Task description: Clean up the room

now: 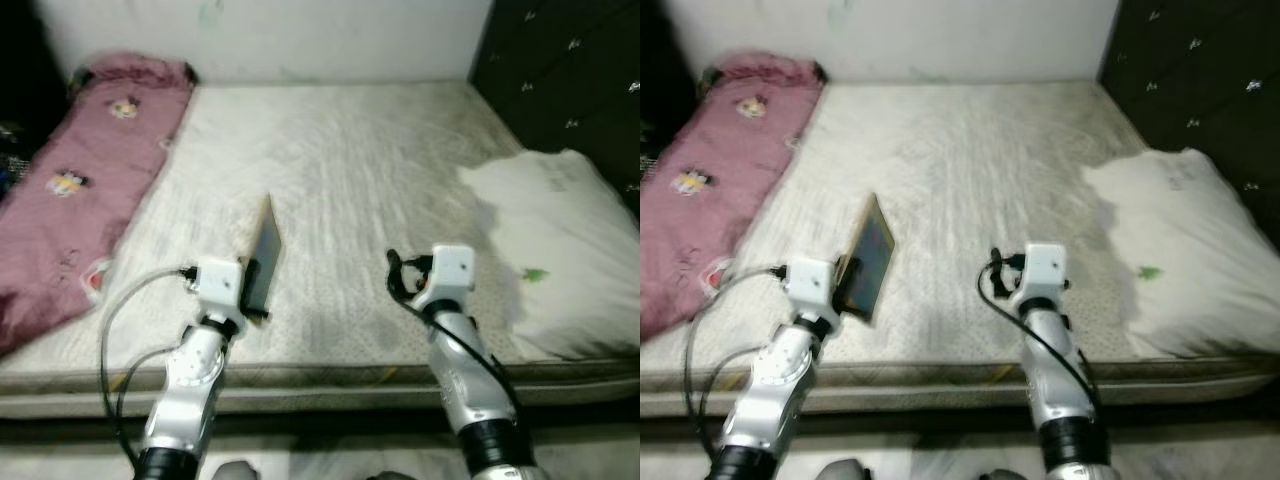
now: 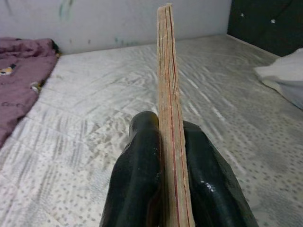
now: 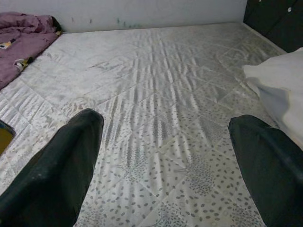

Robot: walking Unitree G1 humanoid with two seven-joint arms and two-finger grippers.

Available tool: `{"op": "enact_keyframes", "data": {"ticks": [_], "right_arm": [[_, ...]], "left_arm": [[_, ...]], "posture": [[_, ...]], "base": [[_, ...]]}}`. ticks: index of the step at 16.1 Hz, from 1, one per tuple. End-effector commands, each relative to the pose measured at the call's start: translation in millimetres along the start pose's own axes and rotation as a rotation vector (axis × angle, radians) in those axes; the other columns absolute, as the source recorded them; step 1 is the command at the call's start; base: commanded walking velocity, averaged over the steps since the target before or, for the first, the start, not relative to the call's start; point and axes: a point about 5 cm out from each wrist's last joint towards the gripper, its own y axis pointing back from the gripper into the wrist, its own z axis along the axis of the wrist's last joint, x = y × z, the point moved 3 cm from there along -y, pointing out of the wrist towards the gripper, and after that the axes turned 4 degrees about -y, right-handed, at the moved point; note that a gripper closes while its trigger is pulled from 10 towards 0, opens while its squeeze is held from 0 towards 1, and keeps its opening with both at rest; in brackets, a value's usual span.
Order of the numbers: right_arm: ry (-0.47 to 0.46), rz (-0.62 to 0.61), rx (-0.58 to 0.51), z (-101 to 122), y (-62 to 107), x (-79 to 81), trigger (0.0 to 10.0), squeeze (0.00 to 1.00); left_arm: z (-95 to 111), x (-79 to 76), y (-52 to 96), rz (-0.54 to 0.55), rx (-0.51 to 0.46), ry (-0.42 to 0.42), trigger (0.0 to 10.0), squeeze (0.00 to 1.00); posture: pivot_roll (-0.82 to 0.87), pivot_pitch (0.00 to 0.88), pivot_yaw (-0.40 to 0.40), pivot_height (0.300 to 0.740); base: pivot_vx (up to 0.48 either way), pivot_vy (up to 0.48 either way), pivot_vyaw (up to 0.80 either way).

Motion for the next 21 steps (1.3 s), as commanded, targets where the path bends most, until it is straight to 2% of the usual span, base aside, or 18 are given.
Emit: {"op": "enact_keyframes", "data": {"ticks": [1, 10, 19, 21], "right_arm": [[0.003, 0.006, -0.007, 2.0, -0.6, 2.3, 10.0, 0.0], [0.008, -0.001, -0.01, 2.7, -1.1, 1.2, 10.0, 0.0], [0.007, -0.005, -0.007, 2.0, -1.6, 0.2, 10.0, 0.0], [0.01, -0.004, -0.007, 1.8, -1.7, 0.3, 10.0, 0.0]], "left_arm": [[11.9, 6.7, -1.7, 0.011, -0.05, -0.012, 10.0, 0.0], [10.9, 5.7, -2.6, -0.001, -0.041, 0.002, 10.0, 0.0], [11.0, 4.2, -4.7, 0.015, -0.038, -0.025, 10.0, 0.0], [10.9, 4.2, -5.0, 0.015, -0.038, -0.024, 10.0, 0.0]], "posture": [[0.03, 0.0, 0.002, 0.74], [0.03, 0.0, 0.004, 0.74], [0.03, 0.0, 0.005, 0.74], [0.03, 0.0, 0.005, 0.74]], "base": [[0.24, 0.0, 0.0], [0.261, 0.0, 0.0], [0.0, 0.0, 0.0], [0.0, -0.261, 0.0]]}}
